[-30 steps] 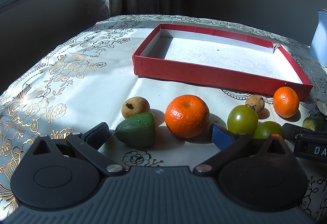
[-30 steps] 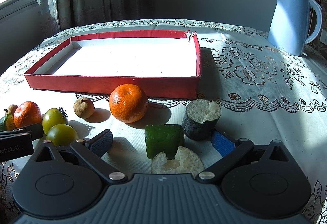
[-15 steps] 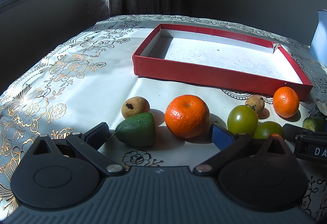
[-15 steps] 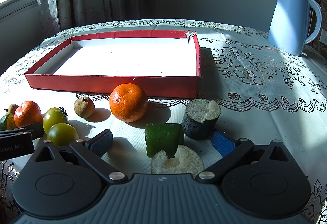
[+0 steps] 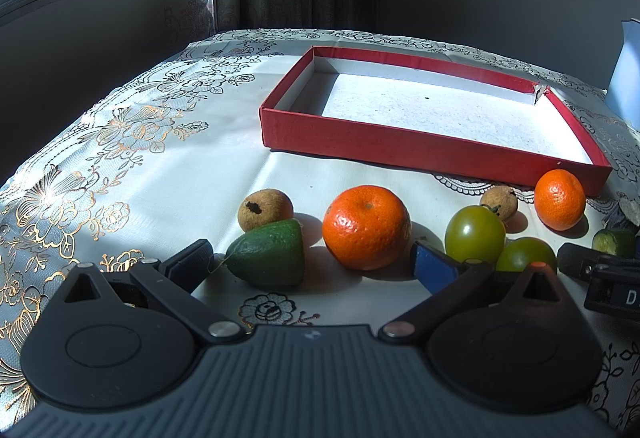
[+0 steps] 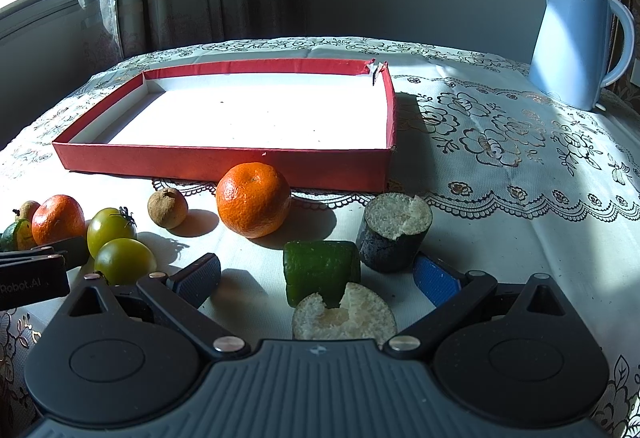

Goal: Organize fruits
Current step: 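Close the right gripper around the dark cylindrical sugarcane piece and lift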

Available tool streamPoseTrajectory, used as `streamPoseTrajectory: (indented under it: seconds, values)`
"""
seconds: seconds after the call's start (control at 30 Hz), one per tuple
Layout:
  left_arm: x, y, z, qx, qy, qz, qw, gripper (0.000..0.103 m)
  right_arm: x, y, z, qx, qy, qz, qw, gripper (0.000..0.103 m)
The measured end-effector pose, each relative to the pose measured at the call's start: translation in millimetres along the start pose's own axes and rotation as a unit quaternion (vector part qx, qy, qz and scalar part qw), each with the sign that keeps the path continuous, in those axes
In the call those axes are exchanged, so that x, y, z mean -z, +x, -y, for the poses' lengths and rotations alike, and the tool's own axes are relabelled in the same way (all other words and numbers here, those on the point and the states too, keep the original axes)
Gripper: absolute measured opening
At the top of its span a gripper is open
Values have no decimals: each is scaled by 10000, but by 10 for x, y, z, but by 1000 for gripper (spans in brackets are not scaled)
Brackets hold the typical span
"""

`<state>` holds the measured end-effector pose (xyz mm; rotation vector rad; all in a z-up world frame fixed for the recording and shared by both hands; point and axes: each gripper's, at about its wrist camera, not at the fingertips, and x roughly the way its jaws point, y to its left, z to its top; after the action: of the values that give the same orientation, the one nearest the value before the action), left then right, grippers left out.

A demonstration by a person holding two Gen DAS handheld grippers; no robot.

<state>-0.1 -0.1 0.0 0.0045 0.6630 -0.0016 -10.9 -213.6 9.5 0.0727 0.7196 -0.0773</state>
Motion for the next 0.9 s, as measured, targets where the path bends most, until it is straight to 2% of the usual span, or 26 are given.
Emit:
streamPoseTrajectory:
  seconds: [0.67, 0.77, 0.9]
  values:
    - [0, 0, 0, 1, -1, 0, 10000, 103, -14, -60, -13, 82, -123, 73, 9999, 103]
    - [0, 0, -1, 3, -3, 0, 10000, 103, 10, -194, 1, 8, -213, 309, 9993, 103]
    - [0, 0, -1, 1, -1, 0, 10000, 103, 77, -539, 160, -192, -335, 1047, 9938, 103]
